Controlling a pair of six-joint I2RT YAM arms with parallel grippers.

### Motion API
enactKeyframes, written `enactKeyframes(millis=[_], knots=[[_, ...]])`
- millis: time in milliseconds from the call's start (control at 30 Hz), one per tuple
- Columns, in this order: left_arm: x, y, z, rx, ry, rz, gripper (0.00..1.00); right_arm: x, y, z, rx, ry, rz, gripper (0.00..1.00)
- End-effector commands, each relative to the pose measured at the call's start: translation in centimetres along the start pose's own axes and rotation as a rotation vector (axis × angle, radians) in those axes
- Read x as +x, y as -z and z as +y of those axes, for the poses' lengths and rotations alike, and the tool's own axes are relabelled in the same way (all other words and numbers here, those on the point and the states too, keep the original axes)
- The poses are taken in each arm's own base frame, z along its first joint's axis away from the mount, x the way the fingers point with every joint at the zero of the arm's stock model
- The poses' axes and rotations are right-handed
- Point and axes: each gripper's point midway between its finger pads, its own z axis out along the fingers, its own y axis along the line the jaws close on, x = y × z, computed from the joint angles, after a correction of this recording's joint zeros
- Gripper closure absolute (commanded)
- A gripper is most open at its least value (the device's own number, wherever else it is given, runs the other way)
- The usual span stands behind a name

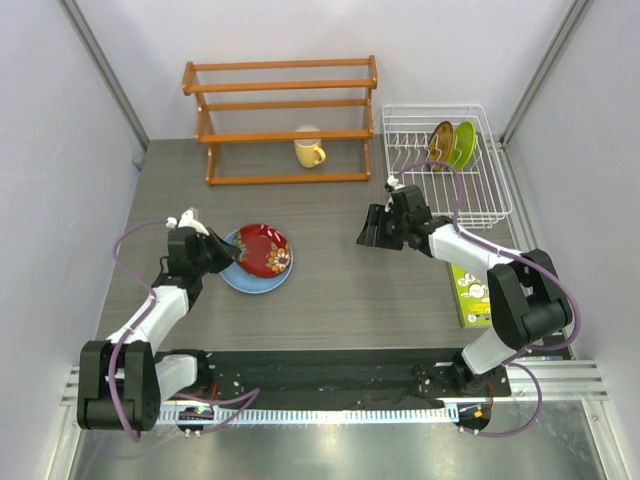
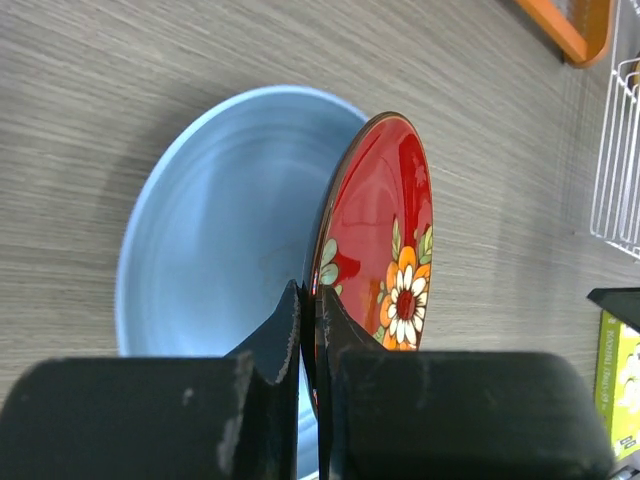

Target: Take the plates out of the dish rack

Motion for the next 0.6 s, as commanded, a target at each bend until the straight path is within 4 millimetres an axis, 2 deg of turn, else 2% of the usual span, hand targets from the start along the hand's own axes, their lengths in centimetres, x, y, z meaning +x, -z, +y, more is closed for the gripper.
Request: enactKeyframes(millis=[0,267,300,333,433,533,567], knots=[[-1.1,0.3,-0.5,0.022,-0.021,-0.051,1.0,-3.7,1.9,1.4,-0.021,0.035,-0.099,0.4],[-0.5,-0.1,0.5,-0.015,-0.035,-0.02,0.99,-6.6,3.3,2.1,-0.009,0.066,-0.15,0.4],[-0.4,-0.1,0.5,-0.015,-0.035,-0.016,0.89,-7.2,3.7,2.3,-0.008,0.075,-0.159,0.4],[-0.3,-0.2,0.6,-0.018,-0.035,-0.013,0.86,-7.7,3.9,2.3,0.0,0.082,-0.166,0.4],[-0.1,-0.3,0.8,-0.02,-0.04,-0.007,0.63,-10.2,5.1,2.1,0.047,0.106,-0.219,0.39],[0.0,-0.5,1.0,-0.033,-0.043,0.001,0.53,-13.1,6.7,1.5,0.124,0.131,-0.289,0.38],[0.0,-0.6,1.1,-0.036,-0.043,0.002,0.45,-13.7,7.0,1.0,0.163,0.14,-0.302,0.38]])
